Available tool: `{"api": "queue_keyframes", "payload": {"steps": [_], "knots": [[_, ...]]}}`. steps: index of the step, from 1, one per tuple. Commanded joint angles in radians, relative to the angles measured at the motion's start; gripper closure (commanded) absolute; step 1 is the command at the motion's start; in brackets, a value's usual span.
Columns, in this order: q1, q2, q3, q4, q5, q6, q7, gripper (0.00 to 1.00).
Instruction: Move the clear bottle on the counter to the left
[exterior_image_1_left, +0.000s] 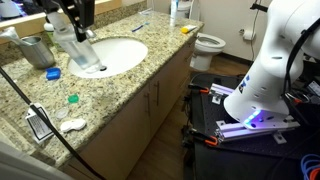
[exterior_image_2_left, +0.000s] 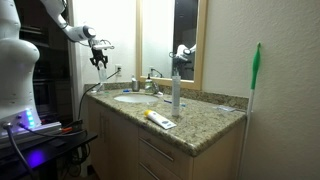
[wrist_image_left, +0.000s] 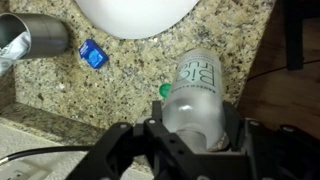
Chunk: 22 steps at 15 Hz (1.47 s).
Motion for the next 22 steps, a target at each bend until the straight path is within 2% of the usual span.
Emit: {"api": "queue_keyframes", "payload": {"steps": [1,7,9,10,11,13,14,16,22], "knots": [[0.017,0.014,-0.038,-0.067,0.003,0.079,0.014,0.65],[0.061,0.087,-0.039,-0.086,0.261,0.236,-0.067,0.65],[0.080,0.116,-0.023,-0.084,0.306,0.266,-0.093,0.65],[0.082,0.128,-0.018,-0.080,0.292,0.267,-0.072,0.65],[0.076,0.114,-0.023,-0.076,0.268,0.228,-0.052,0.40],[0.083,0.131,-0.015,-0.076,0.269,0.240,-0.051,0.40],[0.083,0.134,-0.015,-0.076,0.268,0.241,-0.051,0.65],[0.077,0.151,-0.020,-0.071,0.230,0.252,-0.015,0.65],[0.055,0.181,-0.030,-0.065,0.274,0.277,-0.012,0.65]]}}
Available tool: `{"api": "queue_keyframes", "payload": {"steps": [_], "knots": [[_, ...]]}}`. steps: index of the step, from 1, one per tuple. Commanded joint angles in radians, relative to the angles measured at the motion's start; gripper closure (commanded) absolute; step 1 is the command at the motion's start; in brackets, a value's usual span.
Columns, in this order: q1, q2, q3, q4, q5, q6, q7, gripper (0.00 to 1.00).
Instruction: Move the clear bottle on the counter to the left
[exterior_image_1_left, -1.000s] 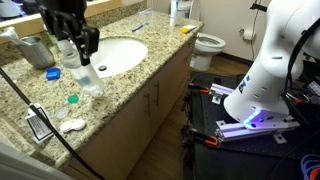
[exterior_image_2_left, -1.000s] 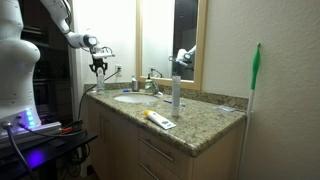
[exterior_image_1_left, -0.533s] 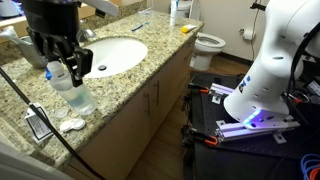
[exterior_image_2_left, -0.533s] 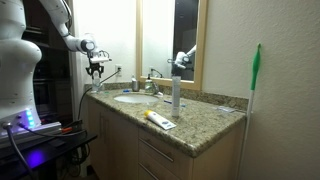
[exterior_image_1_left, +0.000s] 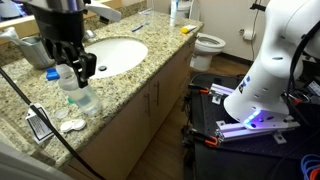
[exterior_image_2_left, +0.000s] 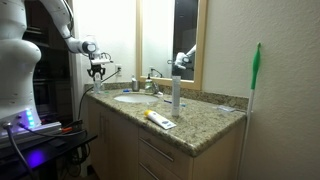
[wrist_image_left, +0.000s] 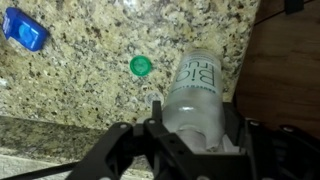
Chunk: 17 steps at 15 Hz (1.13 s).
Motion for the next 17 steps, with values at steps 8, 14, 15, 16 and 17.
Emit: {"api": "queue_keyframes", "payload": {"steps": [8,14,15,16,17], "knots": [[-0.034,-0.014,-0.001,0.022,0.033,-0.018,-0.001,0.00],[-0.006,-0.233,-0.013,0.132,0.036,-0.353,-0.025,0.00],[-0.001,-0.286,-0.016,0.139,0.019,-0.368,-0.016,0.00],[0.005,-0.339,-0.017,0.146,0.005,-0.369,-0.010,0.00],[0.011,-0.257,-0.021,0.148,0.020,-0.333,0.003,0.00]]}}
